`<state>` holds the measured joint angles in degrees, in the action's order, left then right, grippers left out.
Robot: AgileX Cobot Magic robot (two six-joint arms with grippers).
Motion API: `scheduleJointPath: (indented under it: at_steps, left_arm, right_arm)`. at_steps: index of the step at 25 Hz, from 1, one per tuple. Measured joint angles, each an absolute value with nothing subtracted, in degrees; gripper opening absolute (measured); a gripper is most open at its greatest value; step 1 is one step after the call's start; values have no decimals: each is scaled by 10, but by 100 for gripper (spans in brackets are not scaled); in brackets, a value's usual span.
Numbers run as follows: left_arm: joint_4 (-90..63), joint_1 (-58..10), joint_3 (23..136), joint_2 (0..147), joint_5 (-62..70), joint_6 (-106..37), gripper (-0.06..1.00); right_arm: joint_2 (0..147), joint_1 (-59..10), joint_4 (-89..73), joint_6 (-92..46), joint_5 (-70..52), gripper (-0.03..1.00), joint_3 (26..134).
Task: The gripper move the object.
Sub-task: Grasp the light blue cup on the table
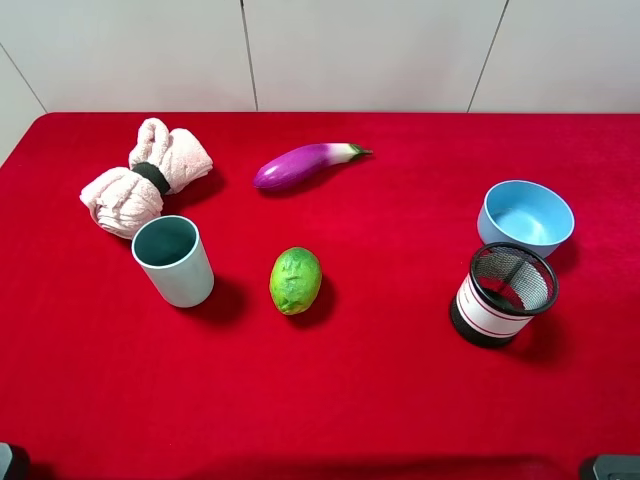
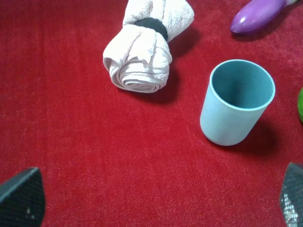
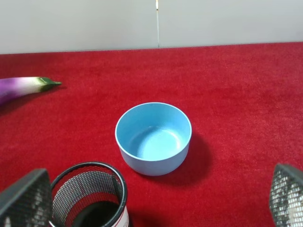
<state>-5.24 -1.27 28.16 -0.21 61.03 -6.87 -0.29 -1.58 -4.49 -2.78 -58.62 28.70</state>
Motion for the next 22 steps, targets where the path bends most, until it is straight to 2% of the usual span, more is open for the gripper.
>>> scheduleJointPath:
  at_steps: [22]
  left_arm:
    - [-52,-13,293,-2,611,-69,99]
  right_arm:
    - [-3,-16,-45,-28,-586,69,287]
